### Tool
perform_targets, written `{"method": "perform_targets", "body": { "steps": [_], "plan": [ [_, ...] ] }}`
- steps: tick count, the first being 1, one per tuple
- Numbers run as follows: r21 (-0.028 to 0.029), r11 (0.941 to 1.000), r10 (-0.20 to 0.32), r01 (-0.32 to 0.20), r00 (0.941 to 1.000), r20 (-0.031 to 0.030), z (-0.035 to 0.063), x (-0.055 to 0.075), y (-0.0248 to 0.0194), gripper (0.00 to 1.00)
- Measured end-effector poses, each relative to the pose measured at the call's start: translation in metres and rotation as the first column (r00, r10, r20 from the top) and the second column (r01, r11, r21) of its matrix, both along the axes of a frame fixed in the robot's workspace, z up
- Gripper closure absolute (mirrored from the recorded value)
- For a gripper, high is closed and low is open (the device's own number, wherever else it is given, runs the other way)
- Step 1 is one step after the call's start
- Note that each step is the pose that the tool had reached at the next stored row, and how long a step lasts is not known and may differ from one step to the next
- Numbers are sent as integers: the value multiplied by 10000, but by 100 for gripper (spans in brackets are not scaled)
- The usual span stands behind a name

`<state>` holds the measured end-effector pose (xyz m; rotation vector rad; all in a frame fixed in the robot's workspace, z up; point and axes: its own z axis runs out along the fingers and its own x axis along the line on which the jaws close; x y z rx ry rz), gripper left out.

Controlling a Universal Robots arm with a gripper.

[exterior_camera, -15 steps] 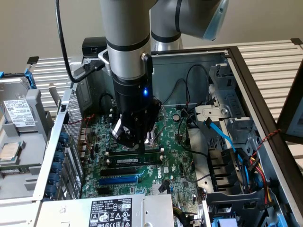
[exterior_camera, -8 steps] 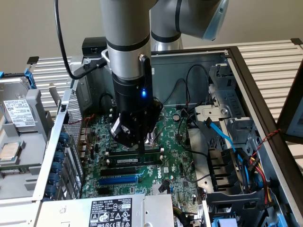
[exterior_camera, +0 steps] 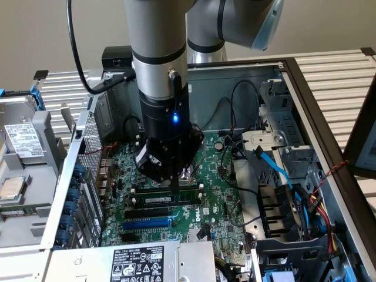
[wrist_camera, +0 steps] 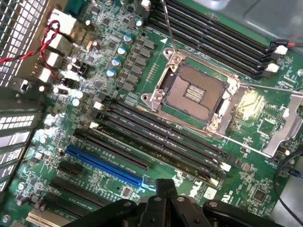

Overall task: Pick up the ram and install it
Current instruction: 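Press down the ram until it locks into place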

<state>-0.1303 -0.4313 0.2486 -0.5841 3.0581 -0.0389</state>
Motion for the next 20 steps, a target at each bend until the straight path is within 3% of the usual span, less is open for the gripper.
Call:
{"method": "perform_targets", "body": {
  "steps": [5,10,15,20],
  "plan": [
    [-1,9959,-904,904,9959,0,-7,0,0,89],
    [0,9835,-1812,1812,9835,0,-14,0,0,89],
    [0,9632,-2688,2688,9632,0,-21,0,0,89],
    [0,9346,-3558,3558,9346,0,-28,0,0,89]
  ]
}}
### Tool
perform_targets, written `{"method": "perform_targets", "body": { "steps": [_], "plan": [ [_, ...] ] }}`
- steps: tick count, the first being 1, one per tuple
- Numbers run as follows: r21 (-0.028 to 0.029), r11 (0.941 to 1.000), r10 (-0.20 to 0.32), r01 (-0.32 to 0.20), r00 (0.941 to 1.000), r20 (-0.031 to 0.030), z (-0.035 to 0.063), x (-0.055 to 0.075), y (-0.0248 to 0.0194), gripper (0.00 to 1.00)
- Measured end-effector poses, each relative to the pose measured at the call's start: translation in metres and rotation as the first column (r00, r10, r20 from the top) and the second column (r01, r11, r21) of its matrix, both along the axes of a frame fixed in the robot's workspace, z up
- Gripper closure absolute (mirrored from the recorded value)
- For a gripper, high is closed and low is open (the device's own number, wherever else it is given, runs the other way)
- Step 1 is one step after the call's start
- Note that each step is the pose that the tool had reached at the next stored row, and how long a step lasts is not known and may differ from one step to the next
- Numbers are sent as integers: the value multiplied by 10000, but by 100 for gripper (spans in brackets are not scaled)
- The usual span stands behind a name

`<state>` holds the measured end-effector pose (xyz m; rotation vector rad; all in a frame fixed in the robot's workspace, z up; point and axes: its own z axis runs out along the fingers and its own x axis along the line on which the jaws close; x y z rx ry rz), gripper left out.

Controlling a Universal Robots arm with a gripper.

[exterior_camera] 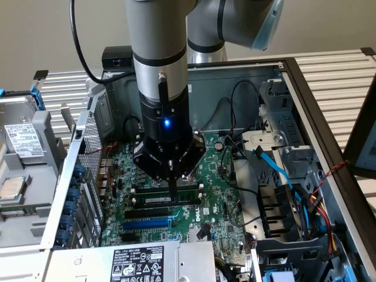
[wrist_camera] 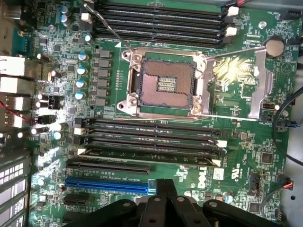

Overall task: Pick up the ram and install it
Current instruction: 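Press down the ram until it locks into place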

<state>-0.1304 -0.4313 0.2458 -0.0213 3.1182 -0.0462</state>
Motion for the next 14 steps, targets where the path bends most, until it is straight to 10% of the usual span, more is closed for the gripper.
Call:
{"method": "perform_targets", "body": {
  "steps": [14],
  "plan": [
    [2,9848,-1739,1739,9848,0,-10,0,0,89]
  ]
}}
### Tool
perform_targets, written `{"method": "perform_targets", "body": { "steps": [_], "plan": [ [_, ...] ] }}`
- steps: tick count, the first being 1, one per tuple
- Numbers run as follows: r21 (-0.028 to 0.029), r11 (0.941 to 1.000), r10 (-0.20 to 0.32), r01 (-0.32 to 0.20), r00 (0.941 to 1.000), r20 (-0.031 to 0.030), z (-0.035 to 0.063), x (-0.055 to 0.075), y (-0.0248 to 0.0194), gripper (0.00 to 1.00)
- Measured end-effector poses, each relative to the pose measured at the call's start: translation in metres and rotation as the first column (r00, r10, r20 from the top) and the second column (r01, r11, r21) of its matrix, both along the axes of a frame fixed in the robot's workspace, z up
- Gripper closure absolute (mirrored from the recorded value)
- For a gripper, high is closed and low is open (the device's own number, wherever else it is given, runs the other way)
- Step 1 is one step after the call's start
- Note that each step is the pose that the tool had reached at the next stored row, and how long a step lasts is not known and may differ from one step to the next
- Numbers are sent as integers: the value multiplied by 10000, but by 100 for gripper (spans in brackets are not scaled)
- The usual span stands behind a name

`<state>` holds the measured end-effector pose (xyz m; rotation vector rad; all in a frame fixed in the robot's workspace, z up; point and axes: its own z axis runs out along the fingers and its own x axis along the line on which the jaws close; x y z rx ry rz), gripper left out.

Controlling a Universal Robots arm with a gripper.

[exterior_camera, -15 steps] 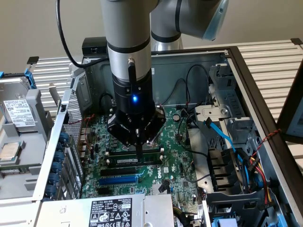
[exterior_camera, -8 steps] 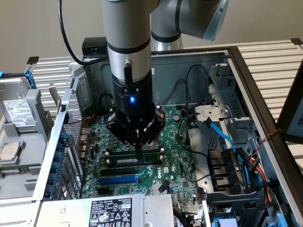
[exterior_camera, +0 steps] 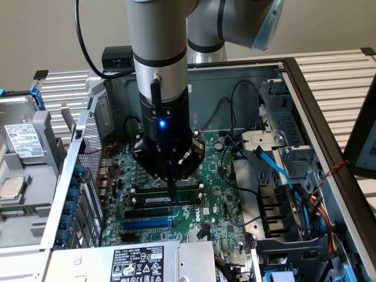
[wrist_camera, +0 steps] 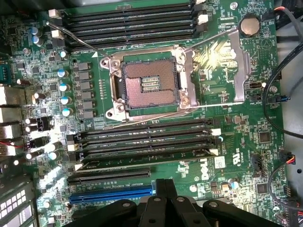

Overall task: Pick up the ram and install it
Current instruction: 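Press down the ram until it locks into place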

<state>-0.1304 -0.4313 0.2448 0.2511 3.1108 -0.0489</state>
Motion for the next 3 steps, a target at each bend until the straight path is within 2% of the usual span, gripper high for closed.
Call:
{"method": "perform_targets", "body": {
  "steps": [3],
  "plan": [
    [0,10000,0,0,10000,0,0,0,0,89]
  ]
}}
